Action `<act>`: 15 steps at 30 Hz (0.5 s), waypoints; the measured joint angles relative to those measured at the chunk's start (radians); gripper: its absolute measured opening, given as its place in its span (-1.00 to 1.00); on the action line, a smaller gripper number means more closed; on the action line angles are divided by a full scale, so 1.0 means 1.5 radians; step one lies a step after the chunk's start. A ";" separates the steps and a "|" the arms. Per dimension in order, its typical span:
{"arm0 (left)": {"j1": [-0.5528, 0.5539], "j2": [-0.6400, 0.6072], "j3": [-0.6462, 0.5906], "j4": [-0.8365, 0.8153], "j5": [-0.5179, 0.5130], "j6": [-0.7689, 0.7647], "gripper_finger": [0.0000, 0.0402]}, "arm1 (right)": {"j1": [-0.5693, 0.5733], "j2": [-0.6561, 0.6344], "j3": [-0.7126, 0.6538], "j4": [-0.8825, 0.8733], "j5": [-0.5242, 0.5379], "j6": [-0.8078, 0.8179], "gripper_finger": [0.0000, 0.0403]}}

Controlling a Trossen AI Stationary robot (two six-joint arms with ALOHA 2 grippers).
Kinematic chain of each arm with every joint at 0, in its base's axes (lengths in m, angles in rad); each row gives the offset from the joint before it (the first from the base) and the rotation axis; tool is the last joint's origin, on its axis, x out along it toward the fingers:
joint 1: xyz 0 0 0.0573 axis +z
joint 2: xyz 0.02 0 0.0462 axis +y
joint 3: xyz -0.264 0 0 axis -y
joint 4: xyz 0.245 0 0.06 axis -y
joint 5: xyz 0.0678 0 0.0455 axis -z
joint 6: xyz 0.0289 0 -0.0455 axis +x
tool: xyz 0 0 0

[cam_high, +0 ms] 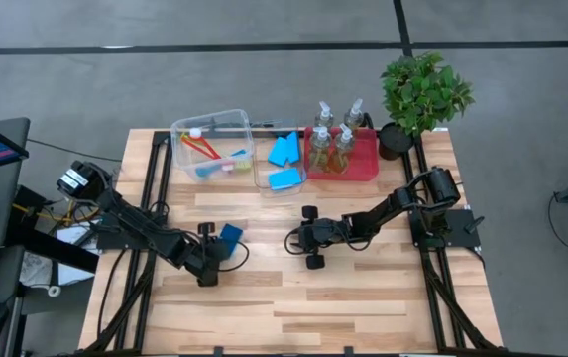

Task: Pick & Place Kitchen Sink Supplies
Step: Put the blue sponge into the transparent bin

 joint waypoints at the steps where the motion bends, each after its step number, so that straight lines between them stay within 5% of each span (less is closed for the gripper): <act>1: 0.001 0.001 0.000 0.011 0.000 0.001 -0.30 | 0.000 0.000 0.000 0.001 0.000 0.000 -0.34; 9: 0.001 0.004 -0.001 0.098 0.007 0.052 -0.91 | 0.000 0.000 0.000 0.006 0.000 0.000 -0.37; 15: 0.001 0.004 -0.001 0.248 0.007 0.192 -0.95 | 0.000 0.000 0.000 0.013 0.000 0.000 -0.37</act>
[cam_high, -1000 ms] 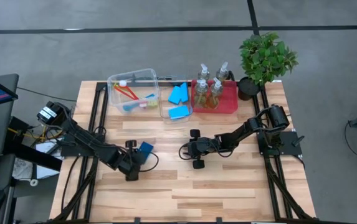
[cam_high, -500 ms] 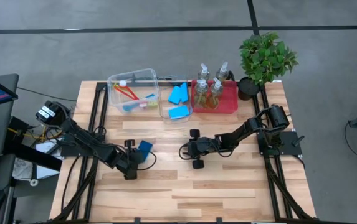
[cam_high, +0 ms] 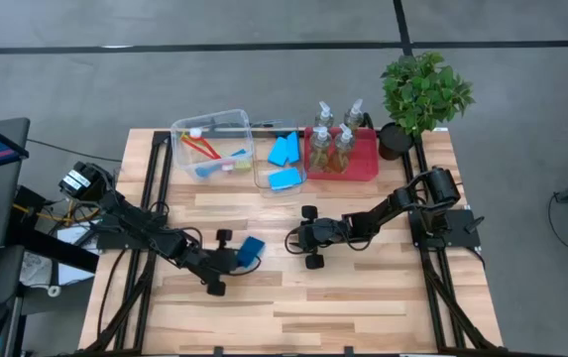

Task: Pick & Place Kitchen Sink Supplies
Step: Put the blue sponge into the transparent bin

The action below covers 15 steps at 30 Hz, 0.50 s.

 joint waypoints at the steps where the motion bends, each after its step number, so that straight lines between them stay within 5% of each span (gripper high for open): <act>1: 0.000 0.000 0.000 0.020 -0.001 0.020 -0.96 | 0.000 0.000 0.000 0.000 0.000 0.000 -0.37; 15: 0.000 -0.001 0.001 0.088 -0.007 0.084 -0.96 | 0.001 0.000 0.000 0.017 -0.035 0.000 -0.40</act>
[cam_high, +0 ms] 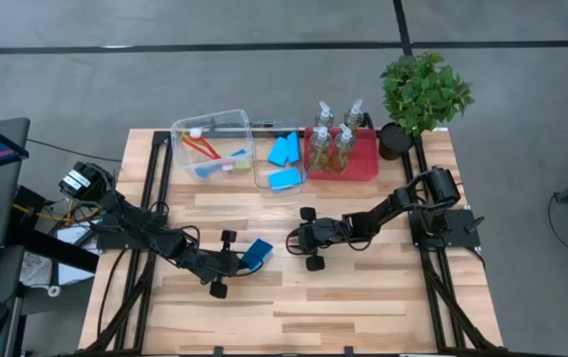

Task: Pick & Place Kitchen Sink Supplies
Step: Put the blue sponge into the transparent bin

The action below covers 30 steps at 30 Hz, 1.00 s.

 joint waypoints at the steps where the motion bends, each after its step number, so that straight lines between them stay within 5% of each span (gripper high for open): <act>1: 0.000 0.000 0.000 0.000 -0.001 0.000 -0.97 | 0.000 0.000 0.000 0.000 0.000 0.000 -0.39; 15: 0.000 -0.001 0.001 0.031 0.013 0.039 -0.97 | 0.006 0.000 0.000 0.046 -0.042 0.014 -0.35; 30: 0.019 -0.001 0.001 0.125 0.077 0.016 -0.96 | 0.077 -0.001 0.001 0.139 0.038 -0.183 0.13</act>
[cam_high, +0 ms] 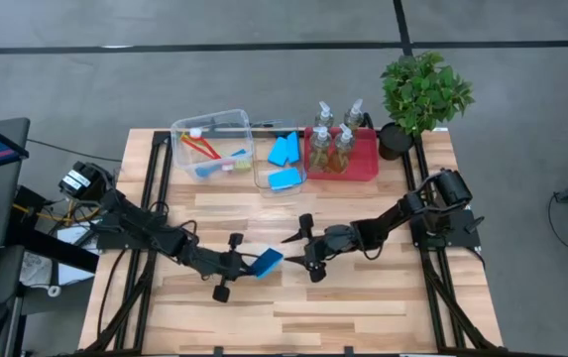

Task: Pick & Place Kitchen Sink Supplies
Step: Put the blue sponge into the transparent bin

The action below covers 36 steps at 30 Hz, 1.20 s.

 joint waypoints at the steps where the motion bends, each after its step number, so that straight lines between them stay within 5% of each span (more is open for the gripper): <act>1: 0.010 0.000 0.000 0.017 0.016 0.000 -0.96 | 0.002 0.000 0.002 0.000 0.000 -0.005 0.14; 20: 0.119 0.000 0.000 0.162 0.169 0.034 -0.96 | 0.007 0.000 0.012 -0.002 -0.018 -0.009 0.05; 25: 0.119 0.000 0.000 0.163 0.169 0.036 -0.95 | 0.007 0.000 0.012 0.022 -0.018 -0.009 -0.24; 31: 0.119 0.000 0.000 0.166 0.168 0.037 -0.93 | 0.007 0.001 0.012 0.030 -0.023 -0.005 -0.89; 36: 0.118 0.000 0.000 0.166 0.141 0.037 -0.83 | 0.007 0.001 0.012 0.031 -0.019 0.017 -0.91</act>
